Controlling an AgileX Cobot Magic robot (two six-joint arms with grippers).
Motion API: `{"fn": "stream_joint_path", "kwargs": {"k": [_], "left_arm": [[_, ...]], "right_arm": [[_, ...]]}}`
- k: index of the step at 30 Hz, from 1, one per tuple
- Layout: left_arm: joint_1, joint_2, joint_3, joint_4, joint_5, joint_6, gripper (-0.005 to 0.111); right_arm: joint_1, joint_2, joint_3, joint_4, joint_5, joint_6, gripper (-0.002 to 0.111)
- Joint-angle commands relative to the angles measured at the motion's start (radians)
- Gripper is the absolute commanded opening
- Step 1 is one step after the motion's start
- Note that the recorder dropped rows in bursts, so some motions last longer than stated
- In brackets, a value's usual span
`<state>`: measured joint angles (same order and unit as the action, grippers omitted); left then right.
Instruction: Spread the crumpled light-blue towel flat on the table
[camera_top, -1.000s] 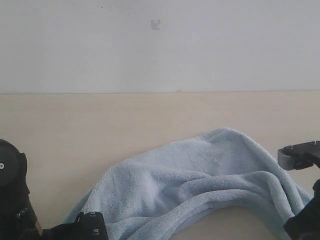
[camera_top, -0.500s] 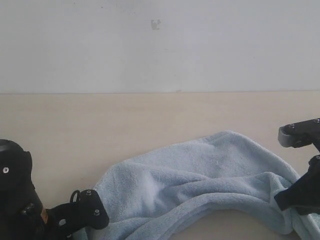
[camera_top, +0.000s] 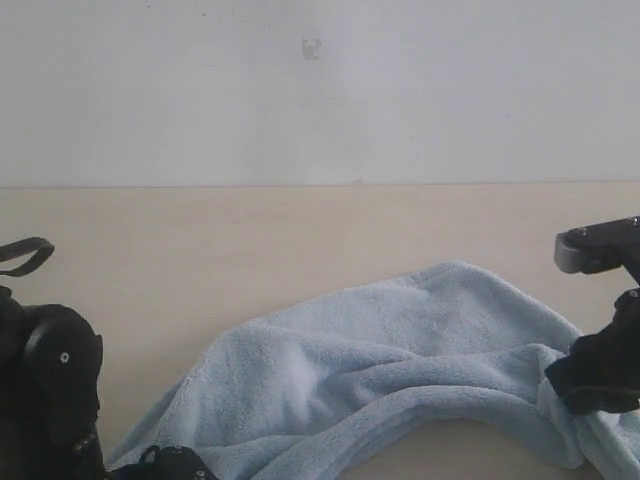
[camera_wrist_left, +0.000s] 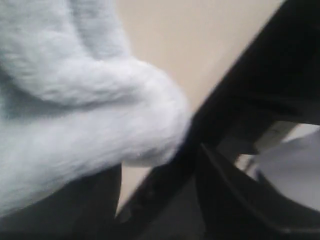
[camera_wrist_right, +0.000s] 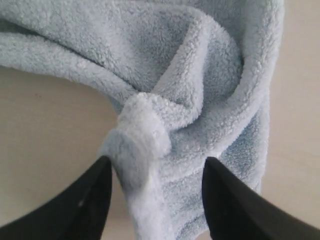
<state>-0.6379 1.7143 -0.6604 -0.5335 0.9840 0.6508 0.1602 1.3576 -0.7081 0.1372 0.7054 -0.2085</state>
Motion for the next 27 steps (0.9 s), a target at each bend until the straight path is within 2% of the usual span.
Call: {"fn": "stream_joint_path", "kwargs": {"k": [1,2,4,6,8,9,12,14,16,18,20,23,27], "left_arm": [[0.0,0.0,-0.013,-0.385,0.237,0.335,0.045],[0.0,0.0,-0.046,-0.446,0.237,0.422,0.045],[0.0,-0.004,-0.098,-0.449,0.237,0.453,0.045],[0.0,-0.004,-0.187,-0.413,0.237,0.458,0.041],[0.0,-0.004,-0.263,-0.3,0.237,0.44,0.029],[0.0,-0.004,-0.296,-0.168,0.212,0.342,0.02],[0.0,-0.004,-0.299,0.069,-0.01,0.113,0.011],[0.0,-0.002,-0.299,0.273,-0.128,-0.103,0.01],[0.0,-0.002,-0.299,0.477,-0.177,-0.283,0.011],[0.0,-0.002,-0.299,0.582,-0.179,-0.383,0.016],[0.0,-0.002,-0.299,0.603,-0.192,-0.386,0.023],[0.0,-0.002,-0.299,0.634,-0.256,-0.386,0.039],[0.009,0.005,-0.299,0.666,-0.382,-0.393,0.062]], "right_arm": [[0.002,0.001,-0.065,0.0,0.029,0.004,0.052],[0.002,0.001,-0.065,0.017,0.007,0.004,0.052],[0.002,0.001,-0.074,0.028,-0.039,0.0,0.052],[0.0,0.001,-0.077,-0.003,-0.202,0.003,0.052],[-0.008,0.003,-0.077,-0.077,-0.359,0.093,0.052],[-0.028,0.016,-0.087,-0.103,-0.407,0.154,0.052],[-0.083,0.095,-0.143,-0.095,-0.344,0.18,0.052],[-0.113,0.176,-0.193,-0.086,-0.27,0.18,0.052],[-0.121,0.273,-0.249,-0.07,-0.208,0.178,0.052],[-0.116,0.357,-0.284,-0.021,-0.182,0.157,0.052],[-0.106,0.423,-0.304,0.059,-0.186,0.065,0.052],[-0.102,0.491,-0.312,0.16,-0.227,-0.07,0.052],[-0.102,0.538,-0.312,0.19,-0.319,-0.106,0.052]]}}
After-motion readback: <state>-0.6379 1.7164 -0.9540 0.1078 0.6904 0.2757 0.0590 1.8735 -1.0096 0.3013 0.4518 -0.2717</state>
